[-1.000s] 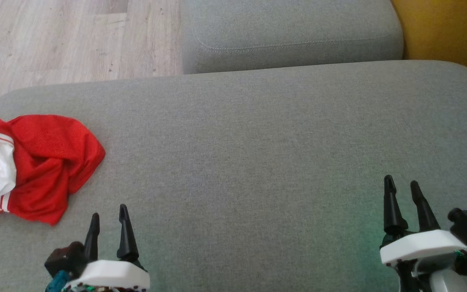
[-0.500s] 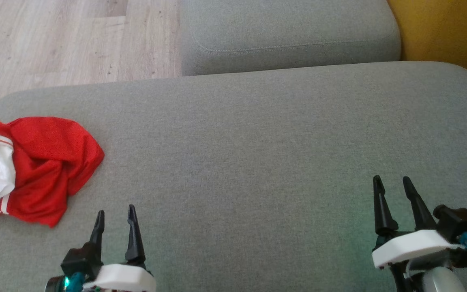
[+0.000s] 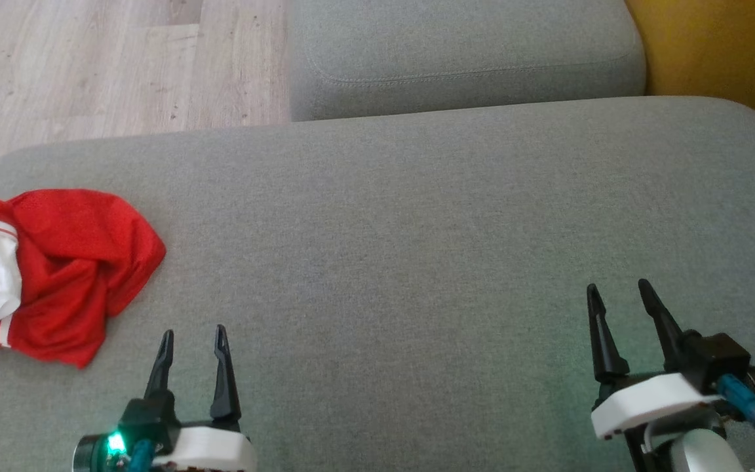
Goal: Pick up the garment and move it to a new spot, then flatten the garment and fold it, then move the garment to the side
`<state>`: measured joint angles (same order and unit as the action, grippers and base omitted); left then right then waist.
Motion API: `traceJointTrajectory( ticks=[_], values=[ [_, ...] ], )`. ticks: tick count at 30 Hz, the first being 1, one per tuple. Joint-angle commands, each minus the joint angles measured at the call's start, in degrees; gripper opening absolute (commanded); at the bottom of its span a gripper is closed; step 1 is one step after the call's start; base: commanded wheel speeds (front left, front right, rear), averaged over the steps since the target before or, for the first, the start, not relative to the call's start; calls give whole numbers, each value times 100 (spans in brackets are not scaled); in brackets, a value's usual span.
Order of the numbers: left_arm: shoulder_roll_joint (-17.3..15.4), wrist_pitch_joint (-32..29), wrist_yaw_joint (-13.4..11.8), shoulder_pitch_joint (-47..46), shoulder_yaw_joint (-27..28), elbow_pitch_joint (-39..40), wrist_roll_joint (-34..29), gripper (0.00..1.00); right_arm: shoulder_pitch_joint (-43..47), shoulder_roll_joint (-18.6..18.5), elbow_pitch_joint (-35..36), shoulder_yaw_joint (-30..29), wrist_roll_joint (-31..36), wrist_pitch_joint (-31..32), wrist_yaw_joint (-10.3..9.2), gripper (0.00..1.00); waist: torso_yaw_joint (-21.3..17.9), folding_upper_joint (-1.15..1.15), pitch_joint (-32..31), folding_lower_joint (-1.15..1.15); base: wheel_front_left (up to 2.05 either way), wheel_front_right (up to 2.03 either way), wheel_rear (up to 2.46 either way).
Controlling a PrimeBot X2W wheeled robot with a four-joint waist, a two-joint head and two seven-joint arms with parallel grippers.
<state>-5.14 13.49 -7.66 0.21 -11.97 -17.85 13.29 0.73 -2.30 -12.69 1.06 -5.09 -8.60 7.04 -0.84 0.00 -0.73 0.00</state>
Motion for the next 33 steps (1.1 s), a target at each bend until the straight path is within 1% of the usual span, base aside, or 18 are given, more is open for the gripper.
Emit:
traceJointTrajectory(
  ticks=[1, 14, 18, 21, 24, 33],
  values=[
    [-102, 101, -58, -288, 119, 162, -137, 100, -147, -57, 235, 152, 149, -112, 45, 100, 0, 0, 4, 0, 0, 0, 0],
    [-117, 114, -82, -288, 179, 131, 23, 100, -153, -58, 213, 97, 73, -171, 45, 100, -4, 0, 13, 0, 0, 0, 0],
    [-116, 118, -97, -298, 163, 148, 35, 100, -112, -58, 224, 49, 47, -195, 45, 100, 112, 0, 5, 0, 0, 0, 0],
    [-112, 119, -112, -285, 162, 172, 60, 100, -74, -58, 251, 49, 46, -187, 45, 100, 322, 0, 10, 0, 0, 0, 0],
    [-126, 117, -122, -253, 165, 171, 83, 100, -42, -58, 271, 41, 33, -182, 45, 100, 627, 0, 15, 0, 0, 0, 0],
    [-215, 65, -171, -200, 165, 264, 100, 100, -37, -58, 297, 99, -27, -201, 45, 100, 1775, 0, 39, 0, 0, 0, 0]
  ],
)
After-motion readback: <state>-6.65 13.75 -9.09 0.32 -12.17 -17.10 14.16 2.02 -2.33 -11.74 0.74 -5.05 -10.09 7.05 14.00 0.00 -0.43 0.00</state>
